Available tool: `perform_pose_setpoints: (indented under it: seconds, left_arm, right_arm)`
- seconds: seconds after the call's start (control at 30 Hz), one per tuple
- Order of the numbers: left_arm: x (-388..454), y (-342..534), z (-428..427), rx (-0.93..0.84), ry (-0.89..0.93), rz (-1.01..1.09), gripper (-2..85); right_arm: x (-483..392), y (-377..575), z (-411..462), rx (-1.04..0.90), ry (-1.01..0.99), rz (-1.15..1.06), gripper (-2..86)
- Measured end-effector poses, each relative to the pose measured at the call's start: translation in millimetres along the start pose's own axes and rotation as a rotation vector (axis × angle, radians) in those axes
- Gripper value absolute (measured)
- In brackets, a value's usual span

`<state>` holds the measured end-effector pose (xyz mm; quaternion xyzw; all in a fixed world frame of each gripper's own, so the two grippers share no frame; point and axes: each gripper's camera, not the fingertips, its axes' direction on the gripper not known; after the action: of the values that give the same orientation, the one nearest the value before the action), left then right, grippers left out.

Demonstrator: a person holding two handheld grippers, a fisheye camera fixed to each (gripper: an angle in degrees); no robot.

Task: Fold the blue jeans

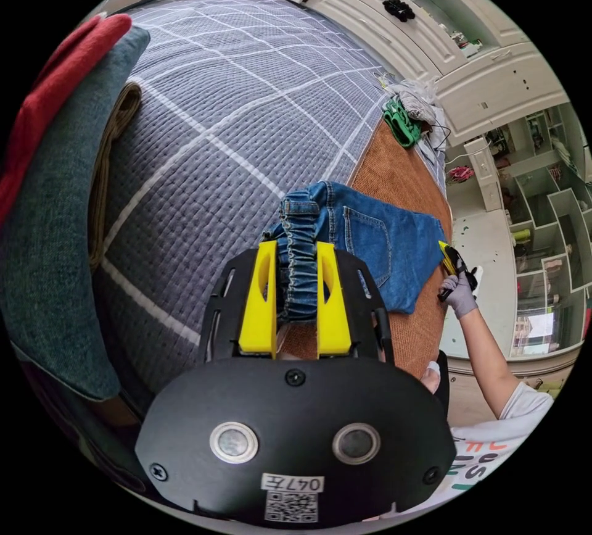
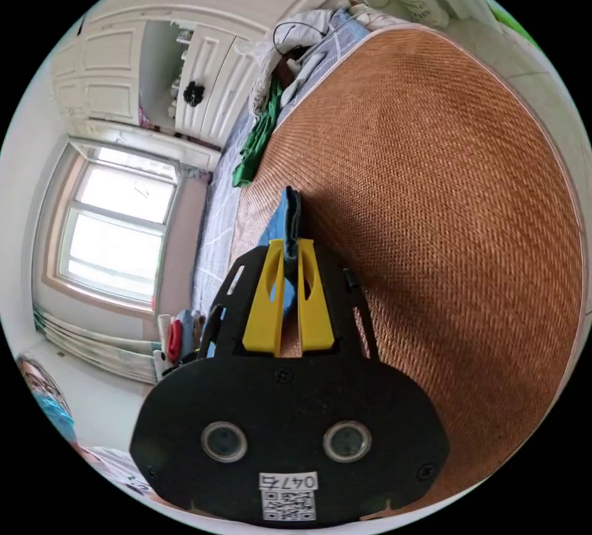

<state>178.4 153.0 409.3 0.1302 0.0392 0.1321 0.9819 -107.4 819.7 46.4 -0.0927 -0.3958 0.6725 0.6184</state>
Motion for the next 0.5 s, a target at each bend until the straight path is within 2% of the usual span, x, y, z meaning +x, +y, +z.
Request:
perform_pose_setpoints:
  seconds: [0.1, 0.17, 0.3, 0.4, 0.5]
  left_arm:
    - [-2, 1, 10, 0.001, 0.063, -0.029, 9.8]
    - [-2, 2, 26, -0.057, 0.148, -0.045, 9.6]
    - [24, 9, 86, -0.235, 0.379, -0.022, 9.0]
    - [59, 15, 112, -0.286, 0.409, 0.052, 8.4]
    - [79, 17, 112, -0.238, 0.4, 0.117, 7.9]
  right_arm:
    - [-25, 0, -43, -0.024, -0.006, -0.042, -0.1]
    - [-56, 7, -92, -0.018, 0.119, -0.133, -0.1]
    - [-82, 24, -165, 0.021, 0.368, -0.161, -0.1]
    - [-100, 31, -205, 0.056, 0.454, -0.129, -0.2]
    - [-174, 39, -212, 0.113, 0.438, -0.26, -0.1]
